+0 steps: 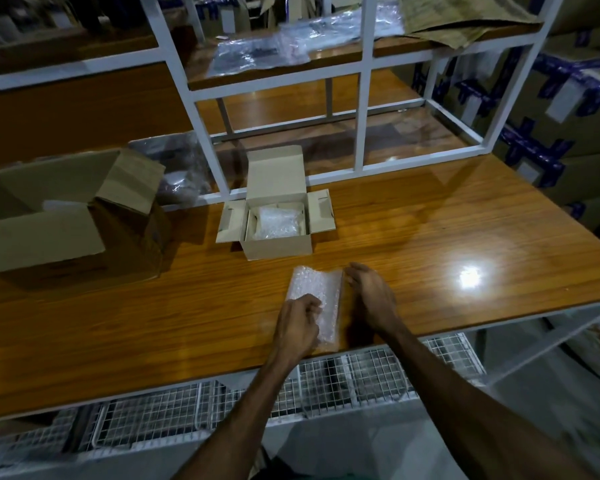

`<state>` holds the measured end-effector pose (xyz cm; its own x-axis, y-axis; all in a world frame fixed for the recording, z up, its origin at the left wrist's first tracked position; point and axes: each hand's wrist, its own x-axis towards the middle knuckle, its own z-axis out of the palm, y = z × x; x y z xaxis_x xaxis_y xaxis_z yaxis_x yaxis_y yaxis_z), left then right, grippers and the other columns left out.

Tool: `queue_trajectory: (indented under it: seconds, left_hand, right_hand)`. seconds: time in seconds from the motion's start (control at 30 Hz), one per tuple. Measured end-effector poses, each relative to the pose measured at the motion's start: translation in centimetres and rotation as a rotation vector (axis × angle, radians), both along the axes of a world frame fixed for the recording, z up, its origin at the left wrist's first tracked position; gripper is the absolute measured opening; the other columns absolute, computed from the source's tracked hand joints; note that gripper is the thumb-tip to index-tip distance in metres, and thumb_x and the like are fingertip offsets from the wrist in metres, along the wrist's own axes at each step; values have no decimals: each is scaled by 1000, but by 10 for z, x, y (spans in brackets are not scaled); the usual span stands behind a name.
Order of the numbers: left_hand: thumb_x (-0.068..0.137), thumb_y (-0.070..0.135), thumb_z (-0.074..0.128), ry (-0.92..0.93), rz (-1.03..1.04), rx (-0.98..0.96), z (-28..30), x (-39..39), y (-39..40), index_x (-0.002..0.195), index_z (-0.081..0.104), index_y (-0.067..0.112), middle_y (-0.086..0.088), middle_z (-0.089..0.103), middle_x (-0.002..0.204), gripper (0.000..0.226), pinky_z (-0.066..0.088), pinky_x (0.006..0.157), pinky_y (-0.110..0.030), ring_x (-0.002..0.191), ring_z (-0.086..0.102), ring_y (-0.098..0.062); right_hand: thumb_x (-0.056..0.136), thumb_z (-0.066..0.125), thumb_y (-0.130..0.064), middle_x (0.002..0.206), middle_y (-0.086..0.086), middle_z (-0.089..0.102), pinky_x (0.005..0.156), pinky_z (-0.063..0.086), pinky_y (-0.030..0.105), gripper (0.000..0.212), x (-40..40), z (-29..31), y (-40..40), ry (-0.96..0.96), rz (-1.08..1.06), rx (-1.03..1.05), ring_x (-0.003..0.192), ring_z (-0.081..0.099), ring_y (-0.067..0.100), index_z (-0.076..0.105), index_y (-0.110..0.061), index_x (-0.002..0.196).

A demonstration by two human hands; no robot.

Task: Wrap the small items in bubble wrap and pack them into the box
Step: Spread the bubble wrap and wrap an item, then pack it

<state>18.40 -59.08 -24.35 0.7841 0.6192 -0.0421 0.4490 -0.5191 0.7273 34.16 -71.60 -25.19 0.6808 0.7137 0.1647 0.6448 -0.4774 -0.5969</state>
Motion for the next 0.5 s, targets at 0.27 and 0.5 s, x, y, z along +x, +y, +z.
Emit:
queue_trajectory:
  seconds: [0.27,0.5]
  left_hand:
    - [83,27,62,-24,-51,241,-22,-2,1,88,65,27,10,66,91,7,49,83,-41,92,56,-12]
    - [101,27,58,-59,-106,180,-40,-24,-2,145,61,16,-4,59,151,46,25,127,-30,150,40,-20]
  right_hand:
    - [102,44,-31,160,9,46,121,33,54,52,-43,19,49,-148,303,-65,148,42,27,49,-15,151]
    - [101,17,-56,173,4,13,130,12,50,72,-26,0,42,-52,415,-321,160,9,25,19,-23,165]
